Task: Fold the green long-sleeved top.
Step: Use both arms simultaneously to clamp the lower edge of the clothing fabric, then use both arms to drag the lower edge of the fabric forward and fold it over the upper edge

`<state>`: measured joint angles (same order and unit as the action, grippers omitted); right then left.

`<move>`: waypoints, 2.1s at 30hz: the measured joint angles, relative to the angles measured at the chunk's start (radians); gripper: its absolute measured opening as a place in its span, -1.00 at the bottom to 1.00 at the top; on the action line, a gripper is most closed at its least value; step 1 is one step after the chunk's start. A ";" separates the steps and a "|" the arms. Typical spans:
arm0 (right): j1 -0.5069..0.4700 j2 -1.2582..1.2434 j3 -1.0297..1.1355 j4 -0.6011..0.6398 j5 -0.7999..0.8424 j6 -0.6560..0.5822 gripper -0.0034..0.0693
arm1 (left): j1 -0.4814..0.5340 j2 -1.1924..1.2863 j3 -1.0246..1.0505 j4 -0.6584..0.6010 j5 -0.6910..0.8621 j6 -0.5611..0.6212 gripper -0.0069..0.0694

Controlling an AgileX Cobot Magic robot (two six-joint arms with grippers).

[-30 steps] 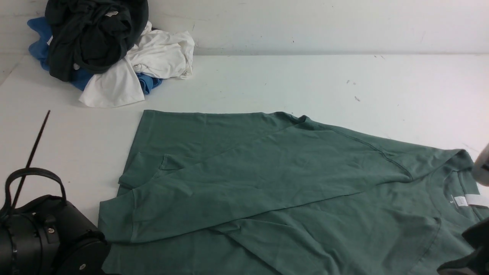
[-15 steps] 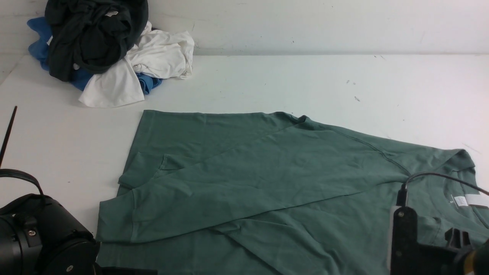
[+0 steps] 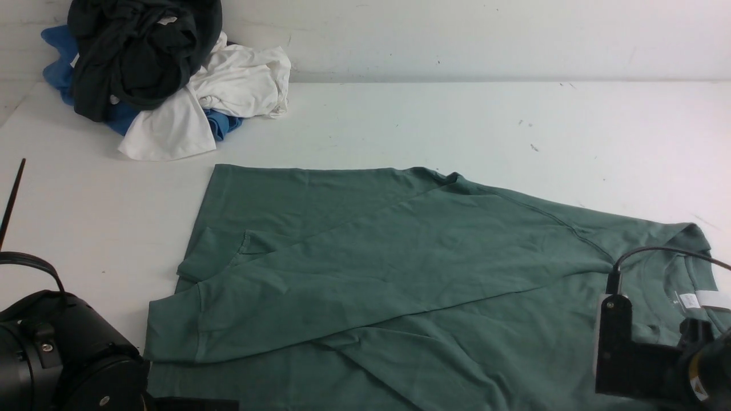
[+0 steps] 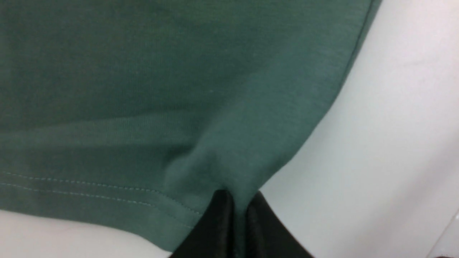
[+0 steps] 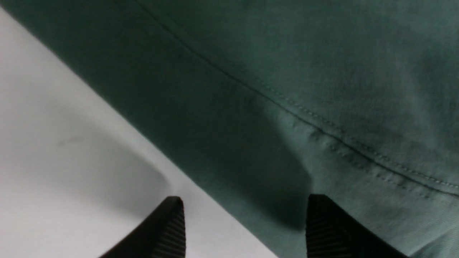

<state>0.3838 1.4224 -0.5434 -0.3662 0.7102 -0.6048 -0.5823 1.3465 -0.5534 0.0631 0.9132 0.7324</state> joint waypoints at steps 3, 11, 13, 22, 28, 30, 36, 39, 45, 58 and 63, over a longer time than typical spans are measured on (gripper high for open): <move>-0.001 0.023 0.000 -0.011 -0.032 0.000 0.16 | 0.000 0.001 0.001 0.000 -0.002 0.000 -0.80; -0.001 0.069 -0.012 -0.029 -0.081 -0.021 -0.31 | 0.000 0.001 0.004 0.000 -0.002 0.000 -0.80; -0.001 0.074 -0.019 -0.021 -0.076 -0.036 -0.55 | 0.000 0.001 0.004 0.000 -0.002 0.000 -0.80; -0.001 0.030 -0.151 0.210 0.192 -0.116 -0.88 | 0.000 -0.016 0.004 0.025 0.002 -0.011 -0.80; -0.001 -0.060 -0.261 0.311 0.409 -0.223 -0.88 | 0.020 -0.118 -0.063 0.121 0.092 -0.034 -0.80; -0.001 -0.067 -0.282 0.311 0.432 -0.228 -0.88 | 0.042 -0.130 -0.096 0.135 0.106 -0.034 -0.79; -0.009 -0.071 -0.416 0.300 0.484 -0.253 -0.88 | 0.168 -0.129 -0.290 0.155 0.105 0.029 -0.78; -0.026 -0.066 -0.468 0.306 0.496 -0.271 -0.88 | 0.195 -0.112 -0.366 0.155 0.104 0.058 -0.78; -0.103 0.006 -0.627 0.378 0.520 -0.312 -0.88 | 0.263 -0.007 -0.562 0.146 0.104 0.098 -0.77; -0.217 0.249 -0.932 0.490 0.530 -0.341 -0.88 | 0.363 0.232 -0.803 0.132 0.027 0.098 -0.77; -0.270 0.351 -0.997 0.511 0.530 -0.344 -0.88 | 0.403 0.329 -0.881 0.116 -0.029 0.097 -0.77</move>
<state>0.1141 1.7739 -1.5402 0.1450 1.2406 -0.9492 -0.1792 1.6758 -1.4343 0.1788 0.8842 0.8294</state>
